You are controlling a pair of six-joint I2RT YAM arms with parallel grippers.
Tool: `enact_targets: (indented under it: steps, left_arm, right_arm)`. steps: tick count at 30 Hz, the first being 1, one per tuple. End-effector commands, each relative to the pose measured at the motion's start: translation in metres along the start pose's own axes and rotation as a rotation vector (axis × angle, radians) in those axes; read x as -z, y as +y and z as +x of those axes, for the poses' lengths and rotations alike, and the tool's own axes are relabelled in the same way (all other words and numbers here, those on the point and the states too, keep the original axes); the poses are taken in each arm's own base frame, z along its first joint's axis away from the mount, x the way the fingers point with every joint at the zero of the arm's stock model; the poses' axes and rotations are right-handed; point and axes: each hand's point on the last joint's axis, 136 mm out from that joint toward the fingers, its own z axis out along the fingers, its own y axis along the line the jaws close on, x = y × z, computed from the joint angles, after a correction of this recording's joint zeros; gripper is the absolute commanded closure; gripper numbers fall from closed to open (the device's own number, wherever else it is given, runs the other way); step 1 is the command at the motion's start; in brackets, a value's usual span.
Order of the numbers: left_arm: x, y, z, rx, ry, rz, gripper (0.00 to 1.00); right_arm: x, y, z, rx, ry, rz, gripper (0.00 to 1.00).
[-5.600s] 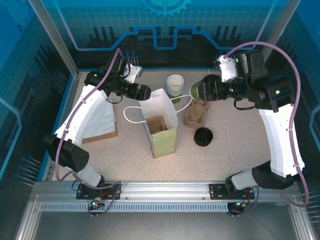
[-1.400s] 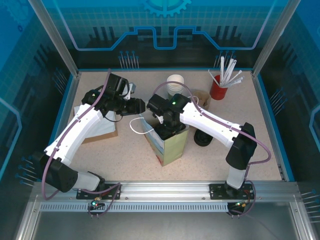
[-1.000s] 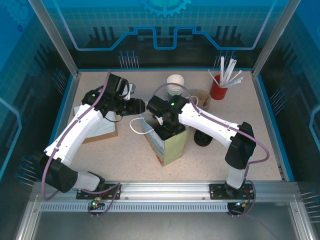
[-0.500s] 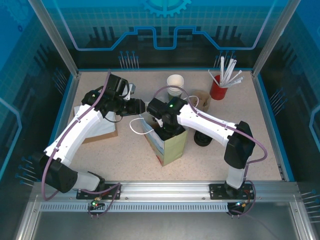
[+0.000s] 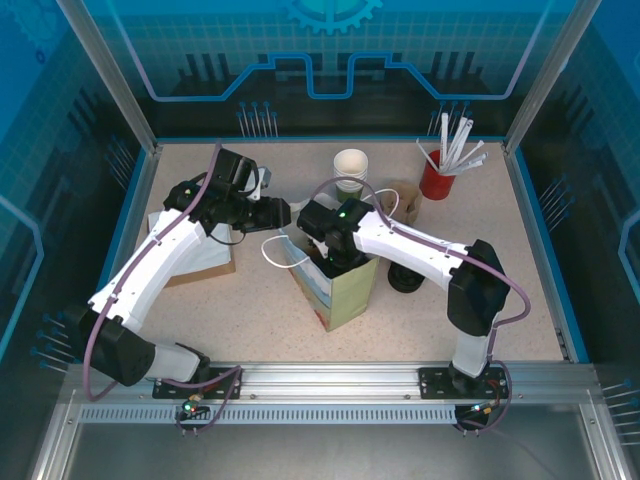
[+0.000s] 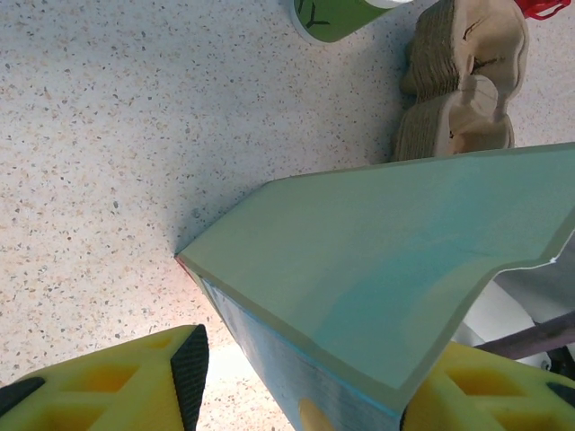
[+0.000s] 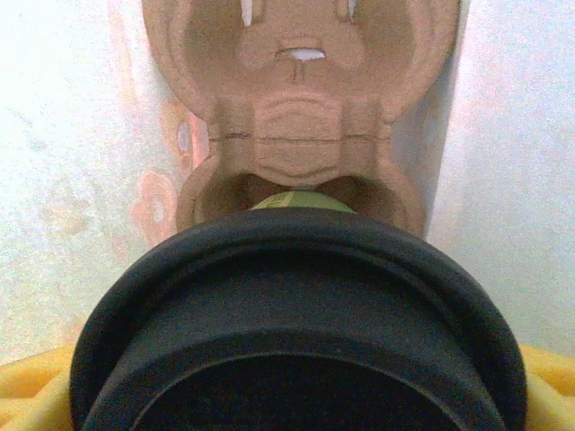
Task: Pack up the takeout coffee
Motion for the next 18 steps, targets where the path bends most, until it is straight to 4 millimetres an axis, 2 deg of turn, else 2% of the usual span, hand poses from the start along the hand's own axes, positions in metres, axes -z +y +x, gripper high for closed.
enact_targets:
  steps: [1,18]
  left_arm:
    - [0.0,0.005,0.006,0.011,0.006,-0.022,0.45]
    - [-0.002,0.007,0.008,0.013,0.008,-0.029,0.43]
  right_arm:
    - [-0.01,-0.004,0.003,-0.01,0.035,-0.004,0.2]
    - [-0.034,-0.006,0.009,0.0,0.101,0.008,0.19]
